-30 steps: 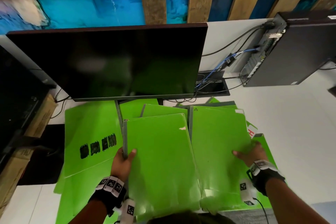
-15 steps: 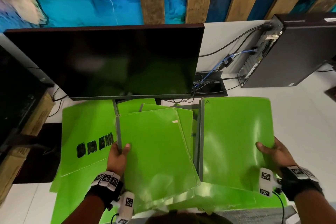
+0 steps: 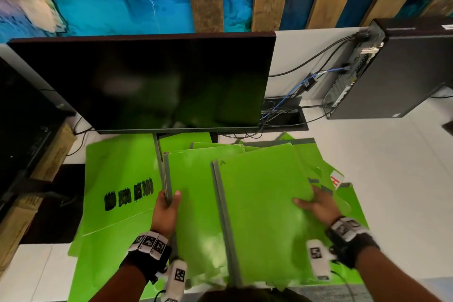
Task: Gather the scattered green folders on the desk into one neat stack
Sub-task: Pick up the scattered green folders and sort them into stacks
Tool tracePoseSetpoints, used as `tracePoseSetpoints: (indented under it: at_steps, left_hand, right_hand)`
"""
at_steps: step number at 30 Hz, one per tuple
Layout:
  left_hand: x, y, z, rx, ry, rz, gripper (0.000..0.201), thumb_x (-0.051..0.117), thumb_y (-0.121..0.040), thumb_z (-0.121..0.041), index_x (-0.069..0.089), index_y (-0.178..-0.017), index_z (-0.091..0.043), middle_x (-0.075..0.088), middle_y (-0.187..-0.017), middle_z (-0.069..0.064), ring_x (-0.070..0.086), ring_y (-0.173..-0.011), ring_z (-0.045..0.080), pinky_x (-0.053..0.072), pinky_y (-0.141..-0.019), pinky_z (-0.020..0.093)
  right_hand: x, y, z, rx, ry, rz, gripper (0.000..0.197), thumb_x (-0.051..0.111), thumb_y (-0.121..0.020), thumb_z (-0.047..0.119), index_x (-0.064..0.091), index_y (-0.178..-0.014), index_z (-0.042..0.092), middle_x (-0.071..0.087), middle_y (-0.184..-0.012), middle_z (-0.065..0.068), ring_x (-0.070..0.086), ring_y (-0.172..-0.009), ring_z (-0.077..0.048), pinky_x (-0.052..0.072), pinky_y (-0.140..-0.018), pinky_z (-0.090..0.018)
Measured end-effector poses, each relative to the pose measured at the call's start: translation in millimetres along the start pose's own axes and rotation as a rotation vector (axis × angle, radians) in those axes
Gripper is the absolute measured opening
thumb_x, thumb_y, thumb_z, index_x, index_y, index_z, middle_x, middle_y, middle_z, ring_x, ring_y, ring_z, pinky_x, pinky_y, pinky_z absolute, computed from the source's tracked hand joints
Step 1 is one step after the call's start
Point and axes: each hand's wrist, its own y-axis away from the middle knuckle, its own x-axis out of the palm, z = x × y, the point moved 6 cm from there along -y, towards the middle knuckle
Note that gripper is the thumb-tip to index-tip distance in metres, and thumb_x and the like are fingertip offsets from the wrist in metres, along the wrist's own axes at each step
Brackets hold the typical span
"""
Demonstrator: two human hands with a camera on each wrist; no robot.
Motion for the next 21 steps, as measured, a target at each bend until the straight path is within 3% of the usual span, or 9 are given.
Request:
tracePoseSetpoints:
  at_steps: [2, 4, 6, 10, 12, 16, 18, 21]
  left_hand:
    - [4.5, 6.9, 0.2, -0.021, 0.026, 0.019, 0.027, 0.051, -0.097, -0.029, 0.05, -0.112, -0.007, 0.056, -0.098, 0.005, 0.05, -0.095, 0.021, 0.039, -0.089, 0.036]
    - [5.8, 10.5, -0.4, -0.026, 0.049, 0.038, 0.042, 0.055, -0.093, -0.036, 0.048, -0.121, -0.006, 0.057, -0.109, 0.007, 0.053, -0.105, 0.024, 0.041, -0.095, 0.038]
    - [6.1, 11.9, 2.7, -0.028, 0.033, 0.078, 0.054, 0.064, -0.086, -0.041, 0.046, -0.124, -0.007, 0.058, -0.11, 0.007, 0.055, -0.106, 0.026, 0.044, -0.089, 0.034]
    - [6.5, 19.5, 5.3, -0.043, 0.04, 0.15, 0.056, 0.065, -0.089, -0.017, 0.037, -0.137, -0.01, 0.052, -0.123, 0.008, 0.049, -0.118, 0.025, 0.037, -0.102, 0.035]
    - [3.5, 24.1, 7.4, -0.059, 0.027, 0.166, 0.054, 0.064, -0.09, -0.017, 0.036, -0.136, -0.009, 0.051, -0.118, 0.01, 0.048, -0.118, 0.027, 0.037, -0.103, 0.038]
    - [-3.3, 34.0, 9.3, -0.038, 0.036, 0.143, 0.041, 0.064, -0.089, -0.016, 0.04, -0.122, -0.009, 0.048, -0.091, -0.005, 0.049, -0.086, 0.012, 0.043, -0.088, 0.033]
    - [-14.3, 33.3, 11.8, -0.031, 0.056, 0.096, 0.035, 0.066, -0.088, -0.018, 0.043, -0.113, -0.01, 0.047, -0.085, -0.002, 0.048, -0.08, 0.015, 0.042, -0.077, 0.03]
    - [-40.6, 27.4, 24.1, -0.094, 0.094, 0.084, 0.035, 0.068, -0.085, -0.027, 0.046, -0.109, -0.016, 0.054, -0.086, 0.008, 0.052, -0.073, 0.023, 0.05, -0.065, 0.039]
  right_hand:
    - [37.0, -4.3, 5.9, -0.013, -0.027, -0.002, 0.058, 0.085, -0.065, 0.026, 0.059, -0.116, 0.017, 0.067, -0.111, -0.002, 0.064, -0.1, -0.017, 0.047, -0.097, -0.036]
    - [72.9, -8.1, 17.9, -0.031, 0.034, 0.048, 0.073, 0.082, -0.071, 0.02, 0.045, -0.133, 0.011, 0.059, -0.121, 0.001, 0.056, -0.108, -0.012, 0.041, -0.094, -0.025]
    - [102.5, -11.4, 25.0, -0.037, 0.129, 0.119, 0.087, 0.082, -0.07, 0.027, 0.034, -0.143, 0.016, 0.052, -0.132, 0.004, 0.051, -0.12, -0.015, 0.039, -0.1, -0.028]
    - [121.2, -23.4, 27.5, -0.006, 0.404, 0.109, 0.11, 0.079, -0.07, 0.042, 0.009, -0.153, 0.021, 0.025, -0.154, -0.009, 0.024, -0.142, -0.029, 0.024, -0.115, -0.04]
    - [121.6, -22.9, 31.5, 0.016, 0.588, 0.104, 0.111, 0.074, -0.071, 0.051, 0.004, -0.153, 0.023, 0.02, -0.151, -0.014, 0.02, -0.14, -0.035, 0.021, -0.116, -0.042]
    - [126.1, -23.3, 35.9, -0.001, 0.587, 0.158, 0.103, 0.073, -0.074, 0.048, 0.012, -0.153, 0.021, 0.025, -0.149, -0.013, 0.026, -0.138, -0.033, 0.022, -0.115, -0.038]
    - [130.2, -25.9, 41.6, -0.036, 0.504, 0.232, 0.092, 0.072, -0.077, 0.044, 0.021, -0.151, 0.023, 0.028, -0.145, -0.01, 0.032, -0.136, -0.03, 0.025, -0.114, -0.034]
    - [140.4, -27.5, 44.3, -0.062, 0.561, 0.256, 0.076, 0.06, -0.085, 0.048, 0.028, -0.149, 0.022, 0.031, -0.141, -0.01, 0.033, -0.134, -0.028, 0.027, -0.113, -0.034]
